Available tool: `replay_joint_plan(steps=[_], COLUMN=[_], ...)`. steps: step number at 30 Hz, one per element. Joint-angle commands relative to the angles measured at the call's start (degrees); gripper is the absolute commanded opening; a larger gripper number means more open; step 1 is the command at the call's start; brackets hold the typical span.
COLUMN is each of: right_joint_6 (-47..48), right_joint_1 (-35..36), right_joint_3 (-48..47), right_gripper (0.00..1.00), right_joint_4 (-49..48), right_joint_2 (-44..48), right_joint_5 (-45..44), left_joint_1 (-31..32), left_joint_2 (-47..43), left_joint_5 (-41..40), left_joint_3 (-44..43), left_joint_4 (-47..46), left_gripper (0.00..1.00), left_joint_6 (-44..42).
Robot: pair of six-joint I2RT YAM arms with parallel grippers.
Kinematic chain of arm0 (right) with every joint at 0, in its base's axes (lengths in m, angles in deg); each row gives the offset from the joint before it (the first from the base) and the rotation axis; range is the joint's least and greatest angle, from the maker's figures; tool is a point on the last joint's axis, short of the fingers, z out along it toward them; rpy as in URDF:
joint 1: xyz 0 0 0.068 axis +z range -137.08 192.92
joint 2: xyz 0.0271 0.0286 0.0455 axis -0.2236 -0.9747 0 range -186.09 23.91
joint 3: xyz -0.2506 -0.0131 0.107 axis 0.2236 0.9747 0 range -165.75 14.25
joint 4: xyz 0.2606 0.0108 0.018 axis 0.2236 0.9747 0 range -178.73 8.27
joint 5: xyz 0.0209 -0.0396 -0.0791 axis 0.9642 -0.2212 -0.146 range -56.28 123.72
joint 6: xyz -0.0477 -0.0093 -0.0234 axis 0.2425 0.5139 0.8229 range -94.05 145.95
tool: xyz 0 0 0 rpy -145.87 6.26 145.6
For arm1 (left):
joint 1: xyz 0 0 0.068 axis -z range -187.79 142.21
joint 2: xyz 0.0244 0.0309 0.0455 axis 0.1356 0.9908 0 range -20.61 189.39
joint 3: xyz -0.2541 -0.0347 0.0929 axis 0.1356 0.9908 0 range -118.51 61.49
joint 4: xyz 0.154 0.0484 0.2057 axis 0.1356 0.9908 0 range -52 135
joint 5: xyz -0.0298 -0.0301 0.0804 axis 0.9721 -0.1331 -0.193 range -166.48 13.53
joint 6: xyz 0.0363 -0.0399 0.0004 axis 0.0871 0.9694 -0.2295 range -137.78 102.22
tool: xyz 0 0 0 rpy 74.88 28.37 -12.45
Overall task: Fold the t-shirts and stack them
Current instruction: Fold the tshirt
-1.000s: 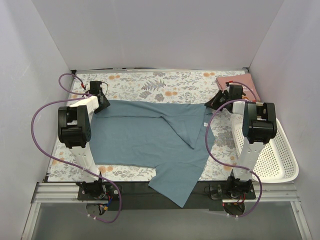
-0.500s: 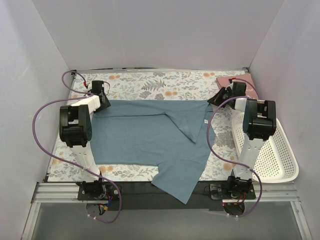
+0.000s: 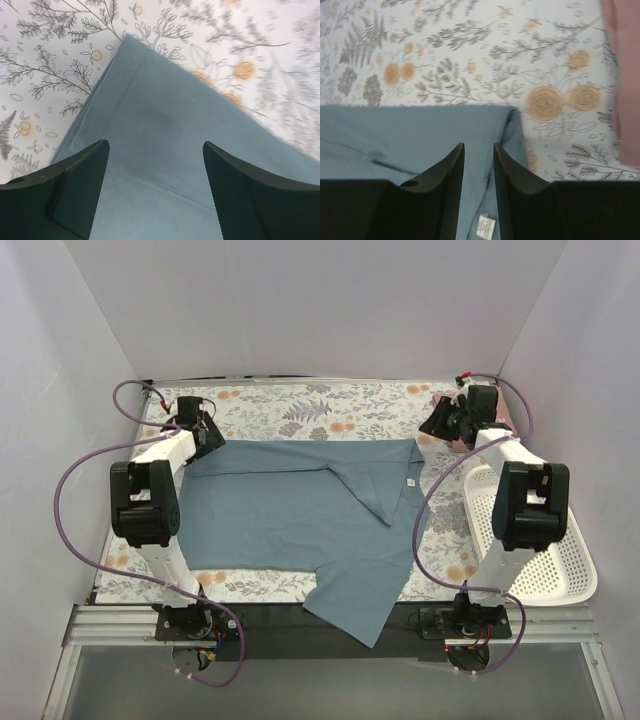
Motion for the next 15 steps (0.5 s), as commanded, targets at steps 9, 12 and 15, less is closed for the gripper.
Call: replay_joint_plan(steps=[9,12,15], right_joint_6=[8.28,7.93,8.28], right_joint_1=[19.39,20.72,21.07], right_joint_3=[5.76,5.85,5.76], right_gripper=[0.36,0.35,0.35], right_joint_4=[2.27,1.21,0.59], right_joint_2=[3.31,0.50,-1.44], right_joint_5=[-0.43,-0.52,-1.22], left_joint_1=[9.02,11.14,12.37], left_joint_2=[-29.58,-37.05,-42.16], left_joint_5=[2.86,3.47,3.82], left_joint_3=[15.75,23.22,29.46], left_joint_4=[0.25,0.08,-0.19], left_gripper=[0.76,0.76,0.76], left_joint_6=[7.13,7.14,6.17])
